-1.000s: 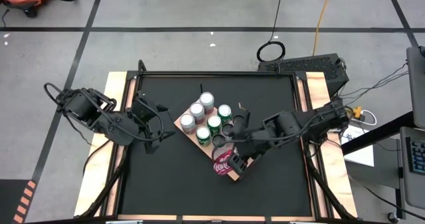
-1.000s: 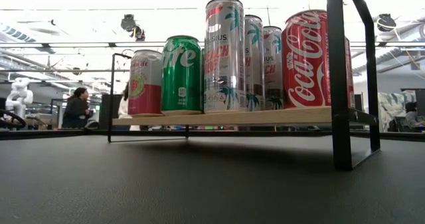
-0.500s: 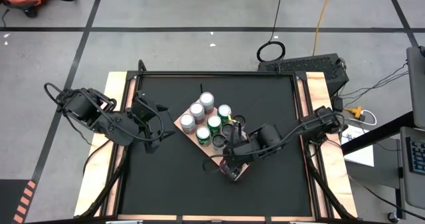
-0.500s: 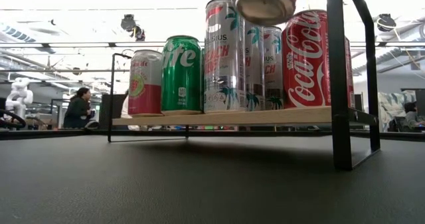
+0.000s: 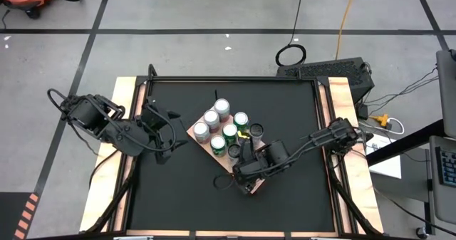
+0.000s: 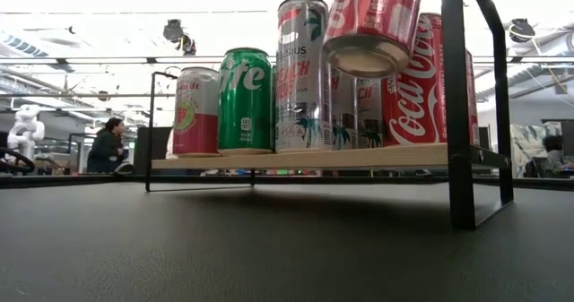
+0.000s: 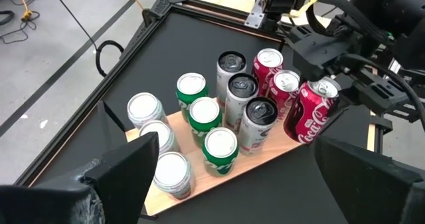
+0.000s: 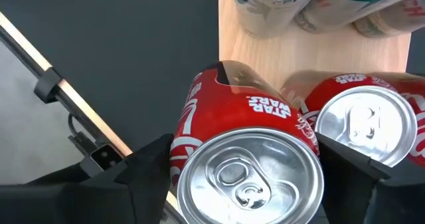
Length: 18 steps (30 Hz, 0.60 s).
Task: Place canned beverage on shelf
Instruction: Put the red soda can aligned with the other red soda cans
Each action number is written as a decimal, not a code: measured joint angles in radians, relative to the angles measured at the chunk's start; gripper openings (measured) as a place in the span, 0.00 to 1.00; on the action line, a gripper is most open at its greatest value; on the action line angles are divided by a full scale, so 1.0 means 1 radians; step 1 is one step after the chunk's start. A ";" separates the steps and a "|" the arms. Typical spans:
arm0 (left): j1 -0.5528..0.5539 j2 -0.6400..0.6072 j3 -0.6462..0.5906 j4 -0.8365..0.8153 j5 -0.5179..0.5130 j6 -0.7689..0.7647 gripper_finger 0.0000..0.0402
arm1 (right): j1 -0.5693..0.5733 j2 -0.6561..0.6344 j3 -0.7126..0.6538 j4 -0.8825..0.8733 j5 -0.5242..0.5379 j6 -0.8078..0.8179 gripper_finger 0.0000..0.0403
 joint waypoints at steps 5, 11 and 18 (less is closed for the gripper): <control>0.000 0.000 0.000 -0.006 -0.003 0.000 0.99 | 0.000 0.016 0.000 -0.017 0.017 0.003 0.69; 0.000 0.001 -0.021 -0.014 -0.006 -0.001 0.99 | 0.000 0.028 0.000 -0.038 0.030 0.002 0.69; 0.000 0.001 -0.031 -0.015 -0.006 -0.007 0.99 | 0.006 0.055 0.000 -0.049 0.027 -0.022 0.69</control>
